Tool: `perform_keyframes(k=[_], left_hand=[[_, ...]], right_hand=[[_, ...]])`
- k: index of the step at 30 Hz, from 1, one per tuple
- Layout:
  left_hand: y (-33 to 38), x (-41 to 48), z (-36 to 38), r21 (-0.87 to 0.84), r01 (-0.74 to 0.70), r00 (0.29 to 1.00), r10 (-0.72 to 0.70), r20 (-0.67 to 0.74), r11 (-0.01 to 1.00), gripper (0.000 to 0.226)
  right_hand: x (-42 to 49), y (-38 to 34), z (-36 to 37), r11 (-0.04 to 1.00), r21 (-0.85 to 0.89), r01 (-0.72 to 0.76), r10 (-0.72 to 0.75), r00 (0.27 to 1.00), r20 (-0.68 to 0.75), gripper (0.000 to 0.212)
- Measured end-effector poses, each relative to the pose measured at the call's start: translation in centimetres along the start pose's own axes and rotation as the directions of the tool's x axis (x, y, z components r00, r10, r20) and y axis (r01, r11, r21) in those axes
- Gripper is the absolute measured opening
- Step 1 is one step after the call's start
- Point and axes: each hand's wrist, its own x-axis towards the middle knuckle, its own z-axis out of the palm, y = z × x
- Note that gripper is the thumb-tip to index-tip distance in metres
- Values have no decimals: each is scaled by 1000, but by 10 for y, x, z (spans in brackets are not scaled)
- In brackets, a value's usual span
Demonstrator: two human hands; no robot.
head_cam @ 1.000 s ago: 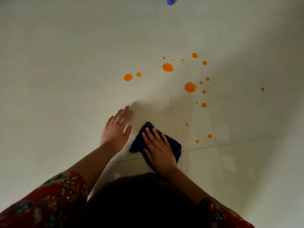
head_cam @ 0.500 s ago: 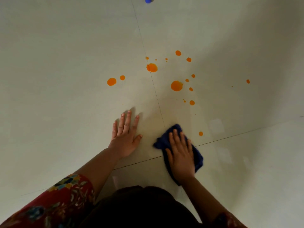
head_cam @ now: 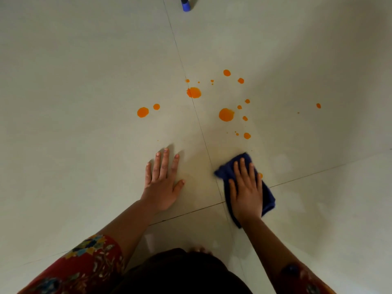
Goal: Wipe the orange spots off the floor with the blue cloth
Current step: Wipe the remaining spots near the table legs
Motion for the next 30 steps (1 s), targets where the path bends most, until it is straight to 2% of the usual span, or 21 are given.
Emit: perform_keyframes(k=[1, 3, 4, 6, 8, 10, 12, 15, 17, 20, 21, 22, 24, 26, 27, 28, 30], left_hand=[[1, 0, 0, 11, 0, 1000, 0, -12, 1000, 74], [1, -2, 2, 29, 1, 1000, 0, -20, 1000, 73], [2, -3, 2, 18, 4, 1000, -3, -29, 1000, 73], [2, -3, 2, -3, 8, 998, -8, -60, 1000, 73], [1, -2, 1, 10, 4, 999, -4, -48, 1000, 73], [1, -1, 0, 27, -1, 1000, 2, -30, 1000, 73], [0, -2, 1, 22, 0, 999, 0, -38, 1000, 73], [1, -3, 6, 14, -6, 996, 7, -85, 1000, 72], [0, -3, 9, 23, -8, 994, 11, -111, 1000, 71], [0, -3, 8, 18, -3, 994, 5, -111, 1000, 72], [0, -3, 7, 9, 0, 995, 1, -102, 1000, 72], [0, -2, 6, 0, 4, 996, -4, -87, 1000, 72], [0, -2, 6, 7, 9, 999, -9, -52, 1000, 74], [0, -2, 5, -17, 12, 998, -13, -55, 1000, 76], [2, -2, 3, -39, 17, 997, -20, -77, 999, 77], [4, -2, 1, -57, 15, 994, -21, -106, 998, 77], [12, 0, -2, -66, -30, 985, 19, -171, 997, 73]], right_hand=[[16, -9, 0, 998, 0, -58, 58, 998, -21, 57], [29, -37, 4, 1000, 12, -18, 18, 1000, -12, 57], [24, -46, 6, 997, 14, 76, -77, 997, 19, 57], [-5, -42, 9, 950, -10, 312, -308, 944, 119, 57], [-29, -13, 5, 910, -41, 412, -399, 900, 178, 59], [-28, 19, -3, 932, -76, 354, -340, 928, 155, 62], [-5, 32, -9, 969, -107, 221, -209, 971, 113, 64], [28, 14, -9, 990, -114, 80, -74, 996, 54, 63], [25, 3, -5, 985, -92, 142, -136, 988, 75, 60], [-13, 20, -3, 935, -79, 345, -330, 930, 160, 57], [-23, 31, -7, 935, -68, 347, -332, 929, 164, 56], [-26, 41, -9, 954, -58, 293, -282, 949, 142, 56], [-11, 47, -12, 998, -46, 48, -45, 997, 67, 57], [21, 35, -10, 981, -26, -192, 192, 981, -5, 59], [35, 24, -10, 967, -9, -255, 255, 967, -15, 61], [43, 15, -9, 964, 0, -266, 266, 964, -18, 61], [36, 9, -8, 992, -8, -128, 128, 992, 16, 60]])
